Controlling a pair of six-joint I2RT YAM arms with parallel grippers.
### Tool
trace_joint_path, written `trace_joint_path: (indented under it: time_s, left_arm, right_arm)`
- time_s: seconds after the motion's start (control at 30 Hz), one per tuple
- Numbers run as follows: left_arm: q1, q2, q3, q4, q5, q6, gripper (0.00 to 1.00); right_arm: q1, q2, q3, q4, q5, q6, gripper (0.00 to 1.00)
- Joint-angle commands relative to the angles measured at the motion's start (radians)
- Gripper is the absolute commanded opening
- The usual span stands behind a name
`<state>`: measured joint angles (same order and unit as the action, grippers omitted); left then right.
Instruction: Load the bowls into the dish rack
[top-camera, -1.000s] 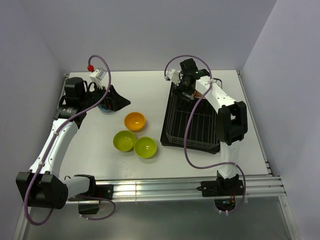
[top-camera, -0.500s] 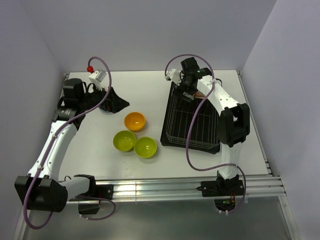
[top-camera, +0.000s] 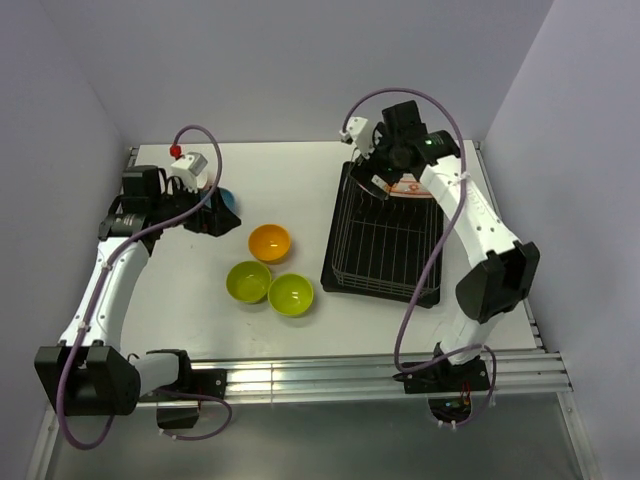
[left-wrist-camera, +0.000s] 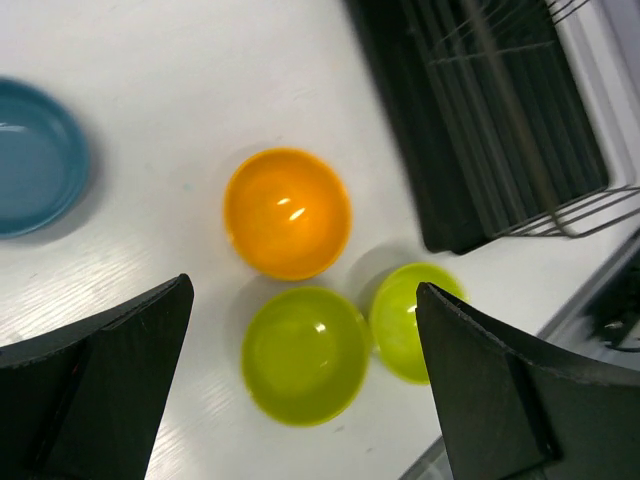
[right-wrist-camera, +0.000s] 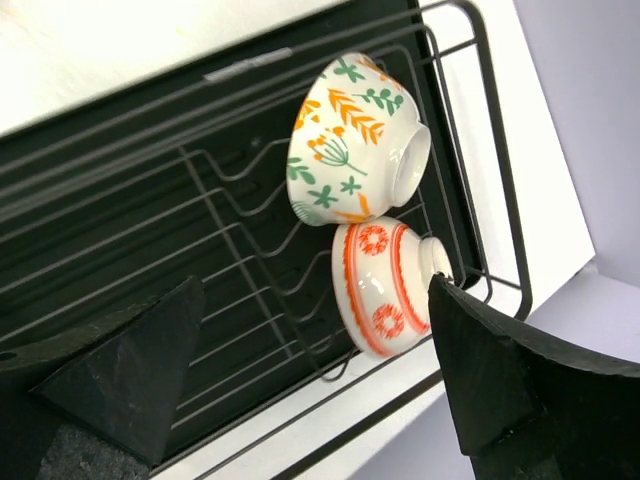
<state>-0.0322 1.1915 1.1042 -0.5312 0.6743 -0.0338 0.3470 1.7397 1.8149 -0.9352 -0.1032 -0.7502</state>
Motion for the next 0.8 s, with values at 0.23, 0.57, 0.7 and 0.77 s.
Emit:
trace_joint_path:
  time_s: [0.23, 0.57, 0.7, 0.77]
  left_arm:
    - [0.029, 0.054, -0.115, -0.199, -0.134, 0.365, 0.9]
    - [0.028, 0.236, -0.193, -0.156, -0.216, 0.411, 0.74]
    - [0.02, 0.27, -0.185, -0.127, -0.216, 0.394, 0.71]
    - [0.006, 0.299, -0.179, -0.124, -0.217, 0.391, 0.7]
  right_arm:
    - [-0.016, -0.299, -0.165, 0.042, -0.216, 0.333, 1.0]
    - [-0.017, -0.43, -0.388, 0.136, -0.286, 0.486, 1.0]
    - [-0.016, -0.468, -0.473, 0.182, -0.326, 0.558, 0.99]
    - [-0.017, -0.479, -0.496, 0.196, -0.332, 0.584, 0.99]
